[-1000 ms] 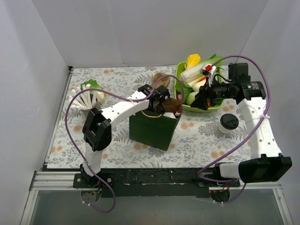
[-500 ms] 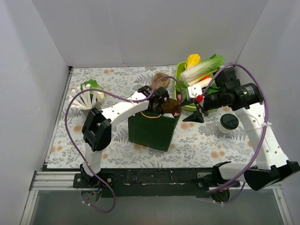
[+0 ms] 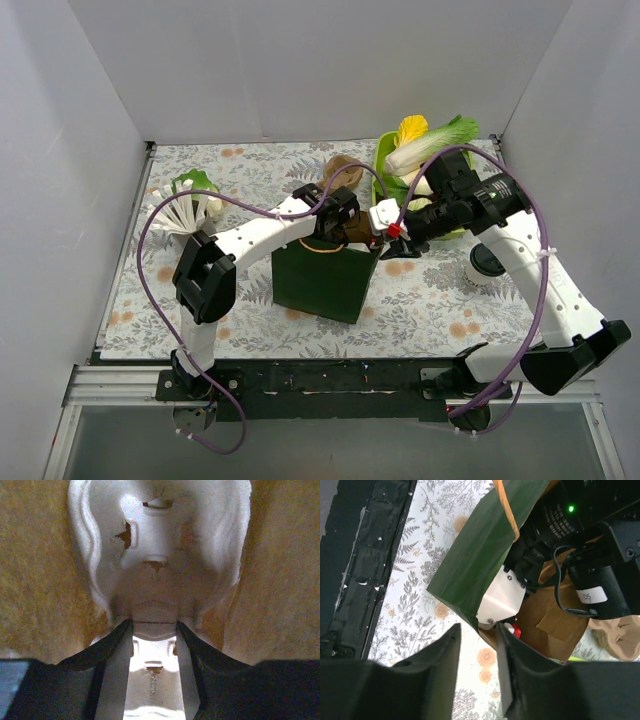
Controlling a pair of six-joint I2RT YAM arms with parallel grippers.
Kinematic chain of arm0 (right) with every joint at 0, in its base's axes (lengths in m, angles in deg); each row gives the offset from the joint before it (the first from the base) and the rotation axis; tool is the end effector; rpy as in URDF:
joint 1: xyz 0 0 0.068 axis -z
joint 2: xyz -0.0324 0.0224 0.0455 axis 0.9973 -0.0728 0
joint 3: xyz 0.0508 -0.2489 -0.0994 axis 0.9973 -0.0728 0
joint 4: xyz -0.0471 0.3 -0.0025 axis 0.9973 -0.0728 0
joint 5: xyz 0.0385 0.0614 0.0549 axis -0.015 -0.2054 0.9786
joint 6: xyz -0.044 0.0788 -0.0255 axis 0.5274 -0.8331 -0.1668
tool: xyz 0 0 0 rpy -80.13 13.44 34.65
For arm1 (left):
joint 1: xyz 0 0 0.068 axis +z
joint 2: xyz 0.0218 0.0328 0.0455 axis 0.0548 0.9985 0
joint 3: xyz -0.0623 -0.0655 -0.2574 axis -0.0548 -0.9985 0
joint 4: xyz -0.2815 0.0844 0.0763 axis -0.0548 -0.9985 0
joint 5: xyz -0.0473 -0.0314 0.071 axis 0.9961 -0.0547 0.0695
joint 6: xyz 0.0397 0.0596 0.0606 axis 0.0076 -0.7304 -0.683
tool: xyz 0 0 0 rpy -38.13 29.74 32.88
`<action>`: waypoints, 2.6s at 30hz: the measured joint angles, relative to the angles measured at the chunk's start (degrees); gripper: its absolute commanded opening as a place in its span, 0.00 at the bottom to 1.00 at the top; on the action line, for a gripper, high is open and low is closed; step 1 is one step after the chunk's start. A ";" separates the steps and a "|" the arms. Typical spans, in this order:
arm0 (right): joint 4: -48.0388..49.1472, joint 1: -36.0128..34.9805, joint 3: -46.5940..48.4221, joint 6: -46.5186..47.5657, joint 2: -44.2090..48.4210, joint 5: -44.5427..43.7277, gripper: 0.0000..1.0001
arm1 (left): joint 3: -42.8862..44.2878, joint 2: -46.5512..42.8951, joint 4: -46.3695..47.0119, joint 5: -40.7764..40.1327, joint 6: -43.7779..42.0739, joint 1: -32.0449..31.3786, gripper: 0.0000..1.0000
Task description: Pack the takeout coffee
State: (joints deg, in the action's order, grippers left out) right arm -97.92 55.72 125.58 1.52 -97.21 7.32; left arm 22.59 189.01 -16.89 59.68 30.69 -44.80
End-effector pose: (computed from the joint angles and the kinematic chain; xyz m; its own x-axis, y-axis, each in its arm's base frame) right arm 0.2184 0.1937 0.3924 0.4048 -0.5608 -0.7222 -0.9144 -0.2539 -0.3153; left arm 0.2644 -0.3212 0.1950 -0.4200 0.9041 -0.0785 0.8937 0.3970 -0.2092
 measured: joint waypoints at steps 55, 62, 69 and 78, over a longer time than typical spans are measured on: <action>10.80 -6.80 -1.03 -6.49 5.35 -18.25 0.01 | 2.40 -18.62 25.20 8.11 34.60 3.72 0.80; 6.86 -6.93 -5.73 -7.96 3.37 -19.06 0.06 | 0.17 -29.49 35.93 8.57 39.36 3.61 0.80; 7.37 -6.93 -3.58 -13.40 4.20 -19.04 0.61 | -1.36 -30.10 41.24 3.17 45.07 3.61 0.81; 17.92 -6.93 0.68 -24.24 5.53 -17.35 0.70 | -0.07 -32.20 49.92 -10.60 42.07 4.04 0.86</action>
State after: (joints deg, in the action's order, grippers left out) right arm -80.00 48.79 126.25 -22.72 -91.68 -10.03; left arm 22.53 156.81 33.03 49.08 72.77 -40.76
